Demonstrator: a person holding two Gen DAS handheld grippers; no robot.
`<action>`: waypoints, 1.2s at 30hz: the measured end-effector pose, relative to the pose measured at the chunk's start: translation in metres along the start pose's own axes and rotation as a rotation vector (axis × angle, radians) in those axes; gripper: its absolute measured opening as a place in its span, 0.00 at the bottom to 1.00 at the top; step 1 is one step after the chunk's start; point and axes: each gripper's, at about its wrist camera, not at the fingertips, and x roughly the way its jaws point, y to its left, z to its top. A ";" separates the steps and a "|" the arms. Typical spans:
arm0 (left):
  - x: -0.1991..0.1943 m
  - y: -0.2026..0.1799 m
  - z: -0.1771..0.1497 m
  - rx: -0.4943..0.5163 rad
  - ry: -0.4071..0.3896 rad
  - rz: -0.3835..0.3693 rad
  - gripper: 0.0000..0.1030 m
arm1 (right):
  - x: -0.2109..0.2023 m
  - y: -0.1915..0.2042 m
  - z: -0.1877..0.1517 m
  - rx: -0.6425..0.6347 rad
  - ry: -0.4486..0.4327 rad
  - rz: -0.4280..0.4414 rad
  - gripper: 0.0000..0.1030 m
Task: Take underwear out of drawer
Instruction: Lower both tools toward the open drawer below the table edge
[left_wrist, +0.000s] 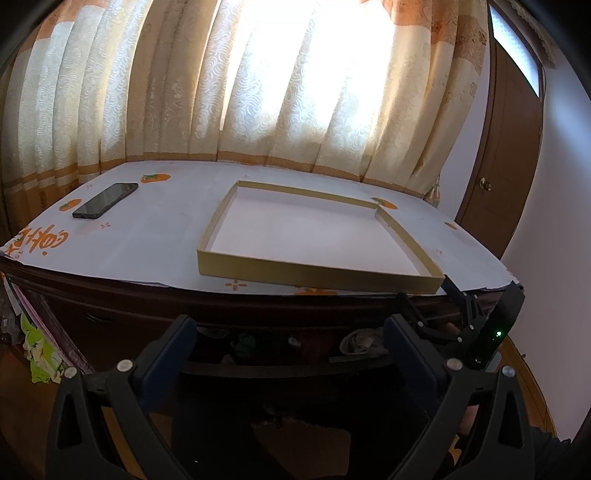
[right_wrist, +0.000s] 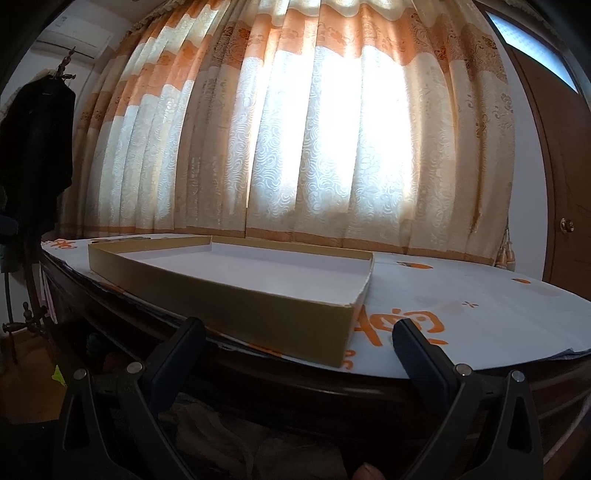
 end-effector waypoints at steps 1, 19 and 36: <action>0.000 -0.001 0.000 0.000 0.001 -0.001 1.00 | -0.001 0.000 0.000 0.001 0.001 -0.001 0.99; 0.000 -0.002 0.000 0.001 0.003 -0.003 1.00 | -0.021 0.001 -0.001 0.011 0.016 -0.025 0.99; -0.001 0.002 0.000 -0.003 0.000 -0.001 1.00 | -0.040 0.011 0.000 -0.013 0.069 -0.018 0.99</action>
